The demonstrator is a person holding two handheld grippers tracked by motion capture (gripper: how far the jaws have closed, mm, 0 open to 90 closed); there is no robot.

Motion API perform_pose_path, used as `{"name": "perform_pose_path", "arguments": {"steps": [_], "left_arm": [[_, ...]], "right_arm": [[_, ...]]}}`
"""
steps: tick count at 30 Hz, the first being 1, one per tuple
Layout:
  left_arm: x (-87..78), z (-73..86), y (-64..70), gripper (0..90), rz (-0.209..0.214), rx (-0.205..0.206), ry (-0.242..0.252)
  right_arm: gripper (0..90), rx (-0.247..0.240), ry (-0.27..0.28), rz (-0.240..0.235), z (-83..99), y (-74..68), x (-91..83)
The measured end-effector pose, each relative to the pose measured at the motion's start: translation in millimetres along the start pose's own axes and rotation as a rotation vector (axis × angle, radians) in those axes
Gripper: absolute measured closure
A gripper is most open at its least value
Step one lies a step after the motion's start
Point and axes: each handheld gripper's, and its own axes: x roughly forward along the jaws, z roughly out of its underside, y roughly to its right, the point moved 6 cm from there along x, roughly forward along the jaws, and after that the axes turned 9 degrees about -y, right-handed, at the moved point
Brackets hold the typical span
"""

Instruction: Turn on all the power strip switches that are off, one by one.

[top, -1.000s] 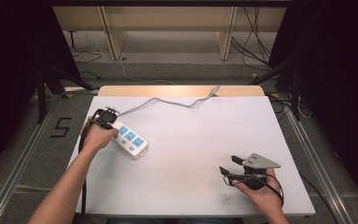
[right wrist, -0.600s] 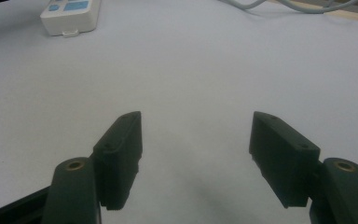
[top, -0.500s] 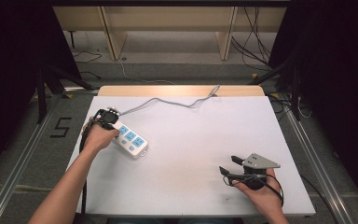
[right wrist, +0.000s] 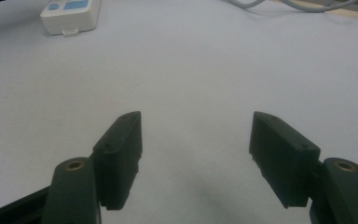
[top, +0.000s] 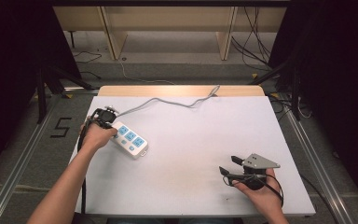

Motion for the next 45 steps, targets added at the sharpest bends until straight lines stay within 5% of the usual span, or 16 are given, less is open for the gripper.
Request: {"name": "perform_pose_path", "arguments": {"steps": [5,8,11,15,34,45], "left_arm": [[0.7,-0.5,1.9,90.0,-0.02,0.014,-0.007],[1.8,-2.7,9.0,90.0,0.071,-0.008,0.003],[1.7,-4.9,15.5,90.0,-0.014,0.045,-0.01],[1.3,-5.4,12.3,90.0,0.02,0.024,-0.002],[-1.4,-3.6,2.6,90.0,-0.007,0.014,-0.019],[0.0,-1.8,1.8,90.0,0.017,-0.003,-0.026]], "right_arm": [[35.5,-0.001,-0.003,-0.001,0.0,-0.4,1.2],[35.5,0.0,-0.003,0.0,-0.1,-0.3,0.9],[35.5,0.002,0.0,0.002,0.2,0.4,0.0],[35.5,0.004,0.007,0.003,-0.1,1.2,-1.4],[35.5,0.001,0.003,0.002,-0.2,1.1,-0.4],[35.6,0.002,0.006,0.004,-0.6,1.3,-0.8]]}}
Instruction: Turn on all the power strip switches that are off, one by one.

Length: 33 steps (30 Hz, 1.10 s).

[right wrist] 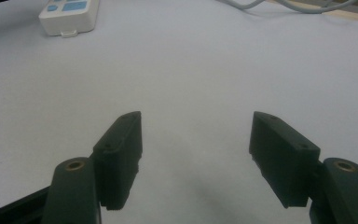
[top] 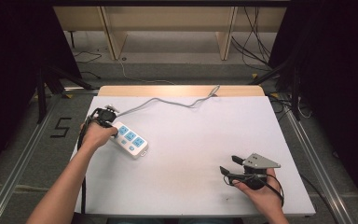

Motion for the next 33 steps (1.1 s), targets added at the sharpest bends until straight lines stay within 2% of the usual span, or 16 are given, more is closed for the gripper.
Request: {"name": "perform_pose_path", "arguments": {"steps": [2,8,12,14,16,18,20,23,25,30,33], "left_arm": [[0.7,-0.3,1.1,90.0,-0.01,0.006,-0.003],[1.5,-0.1,-0.2,90.0,0.002,-0.007,-0.006],[2.1,0.3,0.0,90.0,-0.003,0.003,-0.005],[2.9,1.2,0.0,90.0,0.004,-0.008,0.001],[2.7,1.8,-2.4,90.0,0.033,-0.027,0.005],[2.6,2.8,-2.9,90.0,0.038,-0.02,0.018],[2.0,4.1,-2.4,90.0,0.059,-0.031,0.023],[-1.4,4.1,-1.0,90.0,0.042,-0.017,0.046],[-6.4,2.7,-1.9,90.0,0.029,-0.022,0.073],[-14.0,2.8,2.1,90.0,0.034,-0.003,0.086],[-16.8,3.8,5.5,90.0,0.038,-0.005,0.102]], "right_arm": [[35.5,-0.002,0.0,0.0,0.0,-0.2,0.2],[35.6,-0.005,-0.001,0.0,-0.1,-0.4,0.0],[35.6,-0.005,-0.001,-0.002,-0.1,-1.0,-0.1],[35.6,-0.007,0.0,-0.002,-0.3,-1.4,-0.3],[35.6,-0.008,-0.001,-0.002,-0.4,-1.6,-0.6],[35.6,-0.009,0.003,-0.001,-0.8,-1.8,-1.1],[35.7,-0.009,0.007,0.0,-1.3,-1.8,-2.0],[35.6,-0.004,0.005,-0.001,-0.9,-0.7,-0.8],[35.7,-0.003,0.005,-0.004,-1.2,-0.9,0.0],[35.7,-0.003,0.002,-0.002,-1.2,-1.4,-0.1],[35.7,-0.006,0.003,-0.002,-0.9,-1.0,-0.5]]}}
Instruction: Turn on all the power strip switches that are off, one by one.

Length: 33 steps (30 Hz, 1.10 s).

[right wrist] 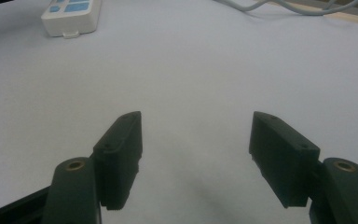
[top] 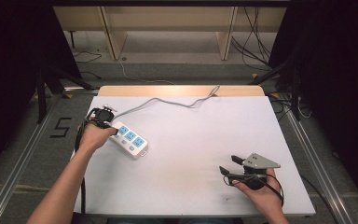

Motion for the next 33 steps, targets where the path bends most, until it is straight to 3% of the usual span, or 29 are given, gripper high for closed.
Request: {"name": "perform_pose_path", "arguments": {"steps": [7,33], "left_arm": [[-4.5,1.9,4.7,90.0,-0.008,0.019,0.007],[-13.0,6.5,28.7,90.0,0.032,0.055,0.002]], "right_arm": [[35.7,0.002,0.0,-0.002,-0.2,0.1,0.3],[35.7,0.004,-0.005,0.002,0.4,0.4,0.6]]}}
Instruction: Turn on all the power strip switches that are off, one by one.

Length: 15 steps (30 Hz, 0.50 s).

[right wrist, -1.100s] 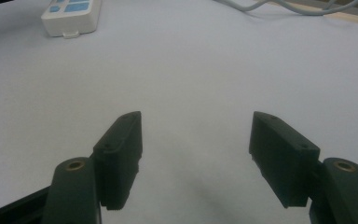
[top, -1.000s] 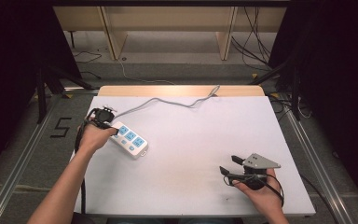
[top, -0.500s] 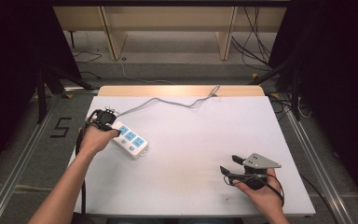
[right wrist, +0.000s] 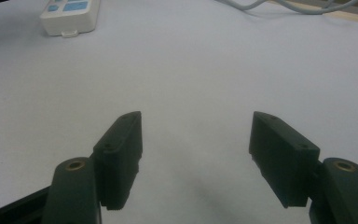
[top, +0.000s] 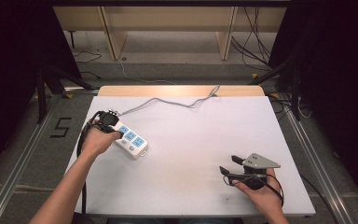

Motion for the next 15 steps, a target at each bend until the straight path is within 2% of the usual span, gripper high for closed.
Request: {"name": "perform_pose_path", "arguments": {"steps": [15], "left_arm": [[-2.8,3.6,16.4,90.0,0.008,0.043,-0.008]], "right_arm": [[35.7,-0.001,-0.003,-0.001,-0.1,-0.8,0.9]]}}
